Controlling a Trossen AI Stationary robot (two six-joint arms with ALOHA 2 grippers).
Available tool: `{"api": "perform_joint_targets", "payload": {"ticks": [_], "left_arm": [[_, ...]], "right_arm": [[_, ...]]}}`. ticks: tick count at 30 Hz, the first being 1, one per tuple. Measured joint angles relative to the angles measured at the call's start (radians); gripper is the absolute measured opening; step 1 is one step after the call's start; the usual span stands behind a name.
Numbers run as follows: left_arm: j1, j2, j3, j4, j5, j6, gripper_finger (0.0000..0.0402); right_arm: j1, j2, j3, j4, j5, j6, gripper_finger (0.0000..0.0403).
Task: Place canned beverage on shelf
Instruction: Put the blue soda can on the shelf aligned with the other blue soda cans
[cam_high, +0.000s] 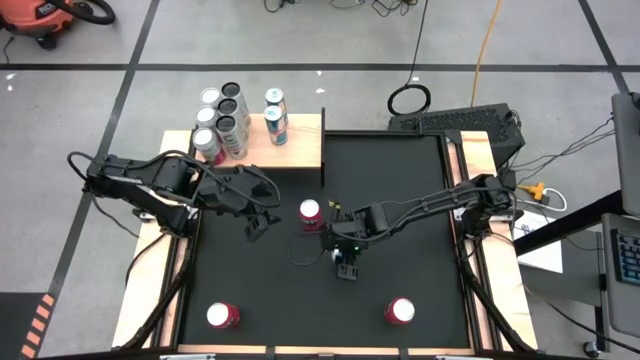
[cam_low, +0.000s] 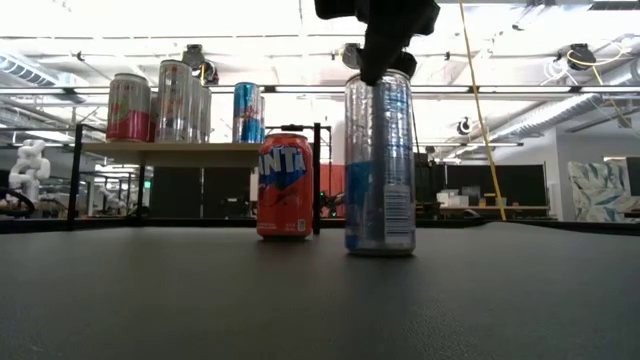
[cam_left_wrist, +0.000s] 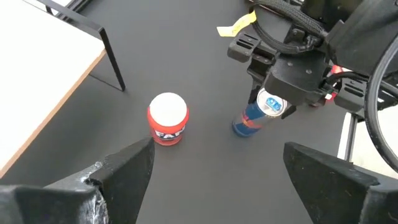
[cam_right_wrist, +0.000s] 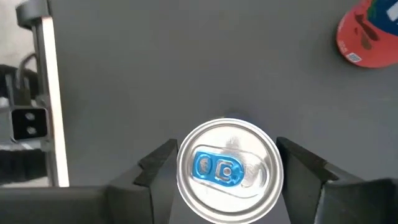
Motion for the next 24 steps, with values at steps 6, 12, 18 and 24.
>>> {"api": "perform_joint_targets", "payload": {"ticks": [6, 12, 18, 24], "left_arm": [[0.0, 0.0, 0.0, 0.0, -0.036, 0.0, 0.0361], [0.0, 0.0, 0.0, 0.0, -0.043, -0.001, 0.0361], [0.0, 0.0, 0.0, 0.0, -0.055, -0.001, 0.0361], [0.0, 0.0, 0.0, 0.0, -0.069, 0.0, 0.0361]], "right_arm": [[-0.003, 0.001, 0.002, -0.067, 0.003, -0.062, 0.0196], [0.0, 0.002, 0.002, -0.076, 0.009, -0.097, 0.0228], [0.0, 0.007, 0.001, -0.093, 0.01, -0.111, 0.0274], [0.0, 0.006, 0.002, -0.095, 0.01, -0.124, 0.0273]]}}
